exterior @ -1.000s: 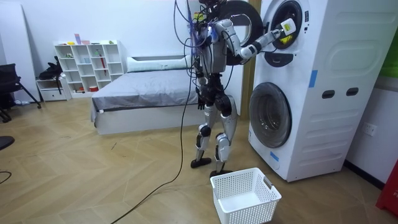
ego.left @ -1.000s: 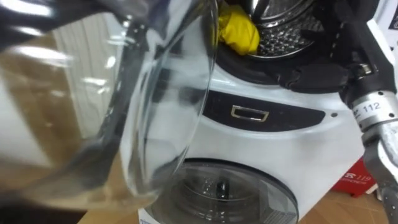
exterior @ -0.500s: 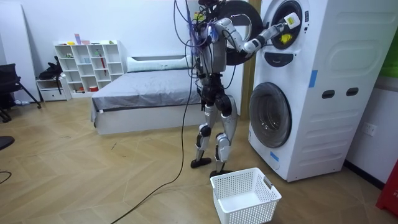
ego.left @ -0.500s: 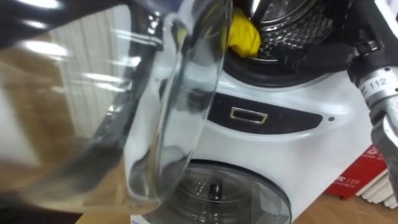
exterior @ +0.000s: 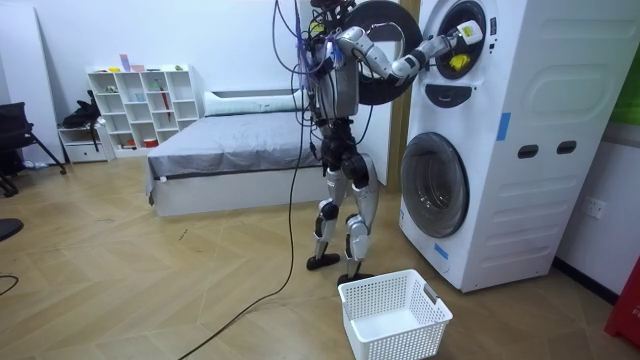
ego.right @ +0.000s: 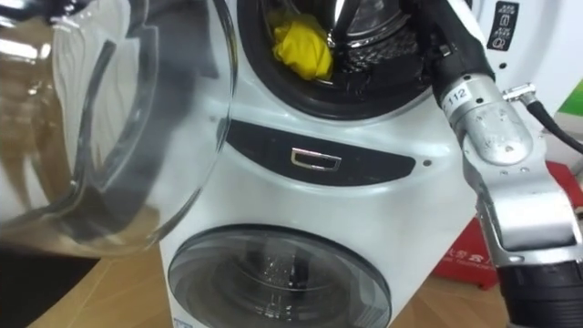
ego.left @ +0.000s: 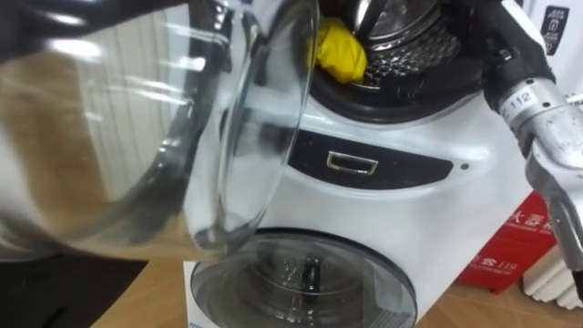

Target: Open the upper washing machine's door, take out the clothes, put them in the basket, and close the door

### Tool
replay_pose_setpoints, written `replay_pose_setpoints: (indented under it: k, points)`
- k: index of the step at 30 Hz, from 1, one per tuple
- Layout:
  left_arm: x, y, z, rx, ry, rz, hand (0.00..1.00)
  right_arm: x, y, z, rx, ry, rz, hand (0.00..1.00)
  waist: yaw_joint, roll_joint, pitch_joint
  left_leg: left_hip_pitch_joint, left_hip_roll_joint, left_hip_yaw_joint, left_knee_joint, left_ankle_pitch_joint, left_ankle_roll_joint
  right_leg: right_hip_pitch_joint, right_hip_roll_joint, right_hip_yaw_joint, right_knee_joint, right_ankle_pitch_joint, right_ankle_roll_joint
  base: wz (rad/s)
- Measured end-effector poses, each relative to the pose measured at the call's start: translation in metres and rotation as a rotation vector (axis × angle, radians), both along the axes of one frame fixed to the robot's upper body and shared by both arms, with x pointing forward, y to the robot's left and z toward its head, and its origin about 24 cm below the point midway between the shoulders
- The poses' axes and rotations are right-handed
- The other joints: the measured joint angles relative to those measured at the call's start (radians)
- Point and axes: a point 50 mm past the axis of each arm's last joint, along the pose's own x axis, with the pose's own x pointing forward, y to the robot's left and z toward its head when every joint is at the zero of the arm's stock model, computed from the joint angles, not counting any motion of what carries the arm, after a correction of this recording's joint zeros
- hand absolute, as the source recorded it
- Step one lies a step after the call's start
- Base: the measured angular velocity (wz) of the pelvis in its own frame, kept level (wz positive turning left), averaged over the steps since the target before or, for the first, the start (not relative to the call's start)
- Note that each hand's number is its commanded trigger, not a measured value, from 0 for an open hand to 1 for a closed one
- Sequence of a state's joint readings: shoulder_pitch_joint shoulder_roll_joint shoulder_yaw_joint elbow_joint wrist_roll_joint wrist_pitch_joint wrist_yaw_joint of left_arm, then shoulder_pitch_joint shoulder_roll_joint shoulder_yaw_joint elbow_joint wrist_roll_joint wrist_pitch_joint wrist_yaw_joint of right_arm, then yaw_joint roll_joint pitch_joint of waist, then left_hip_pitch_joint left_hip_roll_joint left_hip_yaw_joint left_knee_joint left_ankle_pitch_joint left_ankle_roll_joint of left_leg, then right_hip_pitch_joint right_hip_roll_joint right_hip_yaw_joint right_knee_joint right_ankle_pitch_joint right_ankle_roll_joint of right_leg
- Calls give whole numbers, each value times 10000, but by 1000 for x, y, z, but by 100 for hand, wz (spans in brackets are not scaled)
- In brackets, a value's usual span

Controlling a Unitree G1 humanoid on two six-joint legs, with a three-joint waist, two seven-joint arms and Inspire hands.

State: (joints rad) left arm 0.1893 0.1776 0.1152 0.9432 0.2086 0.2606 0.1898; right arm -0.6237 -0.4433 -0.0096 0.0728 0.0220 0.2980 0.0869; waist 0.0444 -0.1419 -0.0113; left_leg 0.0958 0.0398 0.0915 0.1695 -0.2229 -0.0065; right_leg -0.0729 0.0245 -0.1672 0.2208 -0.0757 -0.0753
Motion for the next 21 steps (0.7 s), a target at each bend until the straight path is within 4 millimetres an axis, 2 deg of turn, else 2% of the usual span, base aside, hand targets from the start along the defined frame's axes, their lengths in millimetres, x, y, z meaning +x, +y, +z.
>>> replay_pose_setpoints:
  k: [3,7,9,11,14,17,21]
  points:
    - [1,0,0,-54,-8,-22,0,0,1,-1,-543,48,-191,0,110,-8,-5,14,7,3,-16,33,-21,-5,-13,6,3,15,-26,0]
    - [2,0,1,-37,-36,-101,0,4,5,-6,-2184,219,-678,0,241,-26,1,46,9,8,-29,67,-38,11,1,22,13,28,-45,0]
    - [4,1,1,1,-37,-235,0,7,6,-7,-2624,360,-768,0,255,-68,49,49,8,9,-22,75,-46,20,5,22,12,32,-43,0]
    - [8,5,2,105,-71,-262,0,10,3,-11,-3190,647,-987,0,378,-233,105,39,12,0,-15,83,-62,15,68,41,2,13,2,0]
    - [9,5,3,89,-58,-278,0,11,3,-12,-3996,884,-1230,0,471,-327,152,6,12,-10,9,47,-102,7,87,71,-43,39,29,-3]
    - [11,5,3,110,-24,-262,0,11,6,-11,-4998,977,-1408,0,478,-331,155,-9,19,-8,3,55,-99,-11,107,80,-60,50,20,0]
    - [18,5,4,99,-194,-312,0,11,8,-11,-5474,1103,-1386,0,484,-343,146,-9,20,1,-5,81,-62,-18,108,85,-54,58,7,0]
